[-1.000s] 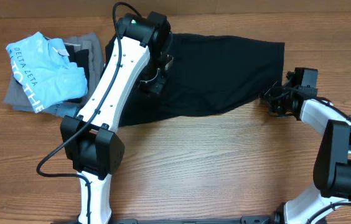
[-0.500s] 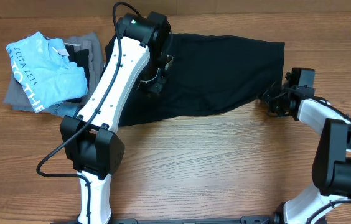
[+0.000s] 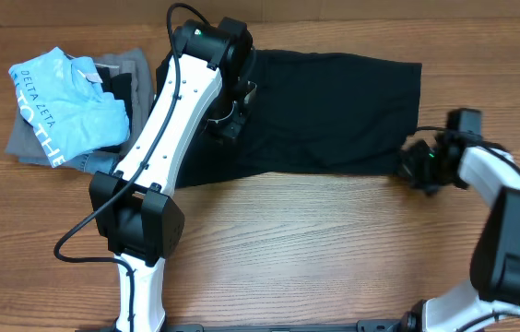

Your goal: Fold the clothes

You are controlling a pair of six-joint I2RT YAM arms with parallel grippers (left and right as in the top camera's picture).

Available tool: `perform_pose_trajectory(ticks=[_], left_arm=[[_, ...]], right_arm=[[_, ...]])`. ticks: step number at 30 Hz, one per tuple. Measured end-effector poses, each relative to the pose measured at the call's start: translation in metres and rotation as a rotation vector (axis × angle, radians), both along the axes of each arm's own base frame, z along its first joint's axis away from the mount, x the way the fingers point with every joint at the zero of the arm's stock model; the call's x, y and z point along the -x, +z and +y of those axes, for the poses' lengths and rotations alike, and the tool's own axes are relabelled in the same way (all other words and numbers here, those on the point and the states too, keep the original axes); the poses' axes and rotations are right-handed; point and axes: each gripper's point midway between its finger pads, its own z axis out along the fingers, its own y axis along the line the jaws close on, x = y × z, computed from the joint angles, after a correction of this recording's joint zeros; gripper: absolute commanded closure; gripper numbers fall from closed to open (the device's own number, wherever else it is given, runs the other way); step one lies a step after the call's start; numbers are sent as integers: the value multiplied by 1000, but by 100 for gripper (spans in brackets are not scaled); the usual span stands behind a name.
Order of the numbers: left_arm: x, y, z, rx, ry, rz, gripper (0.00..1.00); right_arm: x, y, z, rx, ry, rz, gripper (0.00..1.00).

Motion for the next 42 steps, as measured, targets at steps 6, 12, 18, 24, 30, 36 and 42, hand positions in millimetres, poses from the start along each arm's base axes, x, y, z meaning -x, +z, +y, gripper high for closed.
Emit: perform_pose_trajectory(ticks=[6, 12, 18, 24, 30, 36, 42], left_arm=[[0, 0, 0, 0, 0, 0, 91], [1, 0, -3, 16, 6, 7, 91], [16, -14, -3, 19, 32, 82, 94], [52, -33, 36, -125, 122, 161, 66], [32, -59, 65, 19, 316, 54, 62], [62, -123, 55, 133, 358, 160, 68], [83, -139, 57, 123, 362, 217, 75]], right_arm=[[72, 44, -28, 119, -73, 219, 96], [100, 44, -45, 234, -58, 336, 96], [92, 43, -49, 258, -48, 302, 96], [88, 43, -46, 236, -31, 280, 96], [82, 44, -41, 209, -10, 247, 96], [80, 44, -40, 200, -5, 238, 96], [79, 44, -40, 200, -5, 236, 96]])
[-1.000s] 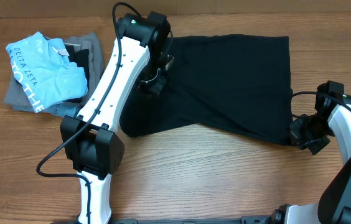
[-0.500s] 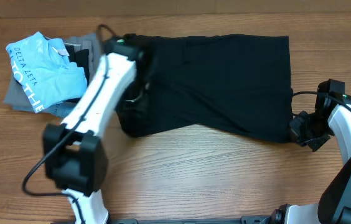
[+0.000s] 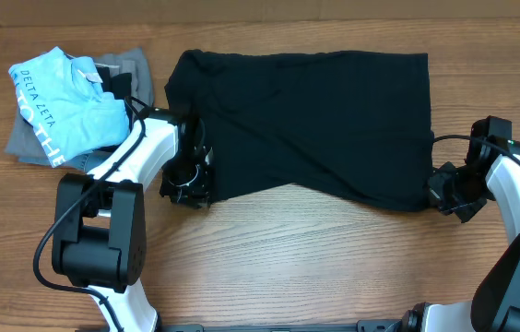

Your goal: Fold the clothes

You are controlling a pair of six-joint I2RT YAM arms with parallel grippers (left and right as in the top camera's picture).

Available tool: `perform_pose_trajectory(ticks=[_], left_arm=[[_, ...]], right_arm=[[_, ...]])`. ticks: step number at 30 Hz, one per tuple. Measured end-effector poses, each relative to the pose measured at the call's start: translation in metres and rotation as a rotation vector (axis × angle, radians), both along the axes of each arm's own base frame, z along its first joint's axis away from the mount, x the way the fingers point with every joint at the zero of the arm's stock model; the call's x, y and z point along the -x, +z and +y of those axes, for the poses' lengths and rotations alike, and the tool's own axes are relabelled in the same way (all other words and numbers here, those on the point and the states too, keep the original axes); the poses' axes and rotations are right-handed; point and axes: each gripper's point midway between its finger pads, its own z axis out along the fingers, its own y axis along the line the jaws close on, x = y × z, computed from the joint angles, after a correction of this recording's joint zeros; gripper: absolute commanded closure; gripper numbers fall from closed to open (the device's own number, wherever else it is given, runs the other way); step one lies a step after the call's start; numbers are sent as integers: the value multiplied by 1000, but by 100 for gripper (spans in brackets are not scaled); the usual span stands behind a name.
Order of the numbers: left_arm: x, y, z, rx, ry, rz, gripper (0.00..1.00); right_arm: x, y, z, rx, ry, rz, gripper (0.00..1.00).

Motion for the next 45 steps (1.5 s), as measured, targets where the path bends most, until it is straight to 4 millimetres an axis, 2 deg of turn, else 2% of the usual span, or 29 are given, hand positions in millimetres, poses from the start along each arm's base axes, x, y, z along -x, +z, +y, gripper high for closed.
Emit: perform_pose_trajectory(ticks=[4, 7, 8, 9, 11, 14, 16, 17, 20, 23, 27, 28, 29, 32, 35, 36, 37, 39, 41, 44, 45], left_arm=[[-3, -2, -1, 7, 1, -15, 81], [6, 11, -3, 18, 6, 42, 82], [8, 18, -2, 10, 6, 57, 77], [1, 31, 1, -6, 1, 33, 60], [-12, 49, 6, -26, 2, -46, 46], [-26, 82, 17, -35, 27, -175, 37], [-31, 89, 21, -38, 40, -220, 39], [-34, 86, 22, -38, 42, -236, 43], [-34, 58, 23, -41, 44, -237, 44], [-22, 29, 21, -31, 45, -192, 49], [-13, 2, 20, -23, 53, -159, 55], [-17, -2, 20, -19, 54, -176, 59], [-18, -5, 19, -16, 56, -181, 67], [-18, -8, 18, -12, 60, -178, 96], [-7, -8, 21, -21, 55, -134, 96], [6, -6, 29, -56, 56, -79, 96], [12, -6, 35, -78, 59, -57, 96], [26, -3, 65, -162, 98, 12, 96], [26, -3, 85, -176, 166, 21, 96], [27, -3, 106, -164, 260, 32, 96], [27, -3, 107, -155, 275, 33, 96]], right_arm=[[-1, 0, 0, 1, 0, -3, 96], [-1, 0, 0, 2, 4, -5, 96], [-1, 0, 0, 2, 7, -6, 96], [-1, 0, 0, 2, 11, -5, 96], [-1, 0, 0, 2, 14, -6, 96], [-2, 0, -1, 3, 19, -9, 96], [-2, 0, -1, 3, 20, -10, 96], [-2, 0, -1, 3, 22, -9, 96], [-2, 0, -1, 3, 22, -9, 96], [-2, 0, -1, 3, 22, -11, 96], [-3, 0, 0, 1, 22, -13, 96], [-3, 0, 0, 1, 22, -14, 96], [-3, 0, 0, 2, 22, -14, 96], [-3, 0, 0, 1, 23, -15, 96], [-3, 0, -1, 3, 22, -16, 96], [-3, 0, -2, 9, 22, -14, 96], [-3, 0, -3, 14, 23, -12, 96], [-2, 0, -4, 22, 23, -9, 96], [0, 0, -6, 32, 23, 0, 96], [5, 0, -3, 23, 25, 20, 96], [8, 0, -2, 18, 26, 33, 96]])
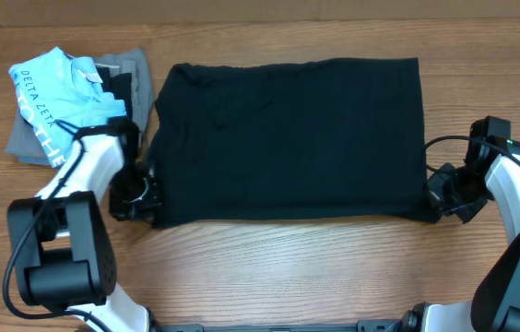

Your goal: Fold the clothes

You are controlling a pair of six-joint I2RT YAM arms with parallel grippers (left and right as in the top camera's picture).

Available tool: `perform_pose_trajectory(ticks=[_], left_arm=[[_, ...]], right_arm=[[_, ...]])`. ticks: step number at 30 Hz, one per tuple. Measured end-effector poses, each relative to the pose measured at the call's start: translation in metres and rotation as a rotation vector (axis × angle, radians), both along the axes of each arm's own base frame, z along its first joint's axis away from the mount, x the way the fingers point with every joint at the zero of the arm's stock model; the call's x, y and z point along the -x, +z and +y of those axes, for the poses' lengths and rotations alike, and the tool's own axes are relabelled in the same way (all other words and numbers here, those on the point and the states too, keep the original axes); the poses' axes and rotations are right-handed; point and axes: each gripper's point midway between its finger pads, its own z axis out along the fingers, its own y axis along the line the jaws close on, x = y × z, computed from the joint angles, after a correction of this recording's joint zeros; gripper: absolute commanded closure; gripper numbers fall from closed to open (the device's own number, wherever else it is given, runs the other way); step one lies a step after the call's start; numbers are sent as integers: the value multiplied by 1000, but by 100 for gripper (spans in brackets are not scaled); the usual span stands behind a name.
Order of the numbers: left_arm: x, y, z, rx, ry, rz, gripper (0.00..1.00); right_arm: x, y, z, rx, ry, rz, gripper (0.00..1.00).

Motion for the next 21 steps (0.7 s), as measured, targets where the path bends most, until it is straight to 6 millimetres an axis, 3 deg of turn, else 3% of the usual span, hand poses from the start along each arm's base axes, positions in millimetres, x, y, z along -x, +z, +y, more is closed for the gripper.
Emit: perform_pose_trajectory(ticks=[2, 3, 4, 5, 7, 9, 15, 19, 21], left_arm=[[0, 0, 0, 18, 13, 0, 96], [1, 1, -1, 22, 14, 1, 94], [1, 1, -1, 26, 15, 2, 88], [1, 1, -2, 27, 14, 4, 74], [3, 1, -1, 26, 6, 8, 61], [5, 2, -1, 26, -3, 16, 57], [11, 8, -1, 29, -5, 52, 55], [-2, 23, 0, 33, -12, 26, 56], [-20, 33, -5, 75, -31, -35, 53]], right_arm=[[10, 1, 3, -8, 1, 41, 92], [12, 1, 3, -9, 2, 52, 82], [15, 1, 3, -6, 4, 61, 67], [15, 1, 1, 2, 3, 64, 62], [16, 1, -3, 19, 9, 69, 53], [17, 1, -5, 31, 8, 72, 48], [8, 0, -8, 42, 6, 36, 48], [-12, 0, -1, -8, 46, -56, 49], [-19, 1, 6, -47, 76, -92, 49]])
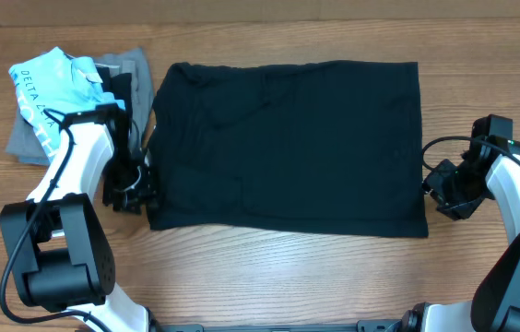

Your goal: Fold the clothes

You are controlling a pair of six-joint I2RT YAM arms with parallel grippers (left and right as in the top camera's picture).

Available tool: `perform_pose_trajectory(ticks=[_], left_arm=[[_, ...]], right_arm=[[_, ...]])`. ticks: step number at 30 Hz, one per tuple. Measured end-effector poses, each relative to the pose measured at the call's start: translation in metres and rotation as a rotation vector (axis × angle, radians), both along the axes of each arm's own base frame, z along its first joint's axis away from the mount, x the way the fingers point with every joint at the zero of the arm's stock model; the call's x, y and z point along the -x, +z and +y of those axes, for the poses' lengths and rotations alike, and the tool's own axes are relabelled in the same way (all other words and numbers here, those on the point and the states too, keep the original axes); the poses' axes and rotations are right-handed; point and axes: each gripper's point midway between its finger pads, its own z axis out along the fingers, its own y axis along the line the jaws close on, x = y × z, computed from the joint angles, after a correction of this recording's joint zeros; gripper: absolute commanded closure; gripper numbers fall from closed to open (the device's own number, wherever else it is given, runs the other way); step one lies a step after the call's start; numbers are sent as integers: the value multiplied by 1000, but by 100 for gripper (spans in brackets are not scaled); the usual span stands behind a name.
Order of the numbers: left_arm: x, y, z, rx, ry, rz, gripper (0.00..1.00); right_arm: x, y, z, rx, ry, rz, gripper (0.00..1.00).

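A black garment (288,148) lies spread flat as a wide rectangle across the middle of the table. My left gripper (134,192) sits low at its left edge, just above the lower left corner, and looks open and off the cloth. At the right edge, above the lower right corner, my right gripper (437,191) stands just clear of the cloth, open with nothing in it. The fingers of both are small and dark in the overhead view.
A pile of clothes lies at the back left: a light blue printed shirt (57,97) on a grey garment (29,143), with a dark piece (122,88) beside it. Bare wooden table (288,277) runs along the front.
Both grippers have come off the garment's lower corners. The left one is now slightly higher and further left, the right one slightly to the right. The lower right corner lies a little nearer the front.
The garment lay bunched at the back with the left gripper reaching over it and the right at its right end. Then both grippers held its front corners, half drawn out. Then it lay pulled flat, and now it rests released.
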Motion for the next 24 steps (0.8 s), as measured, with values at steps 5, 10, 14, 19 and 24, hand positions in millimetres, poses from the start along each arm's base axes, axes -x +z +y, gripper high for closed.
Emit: perform_pose_trajectory(ticks=[5, 10, 14, 19, 24], left_arm=[[-26, 7, -23, 134, -78, -122, 43], [-56, 5, -43, 146, -203, -262, 40], [-69, 2, -38, 82, -231, -310, 37], [-89, 2, -33, 44, -256, -390, 31], [-106, 2, -36, 56, -262, -460, 47]], right_arm=[[-10, 2, 5, -32, 12, -49, 49], [-12, 3, 11, -68, 17, -61, 48], [-12, 3, 12, -76, 21, -60, 48], [-13, 3, 12, -76, 24, -66, 48], [-15, 4, 13, -81, 26, -75, 48]])
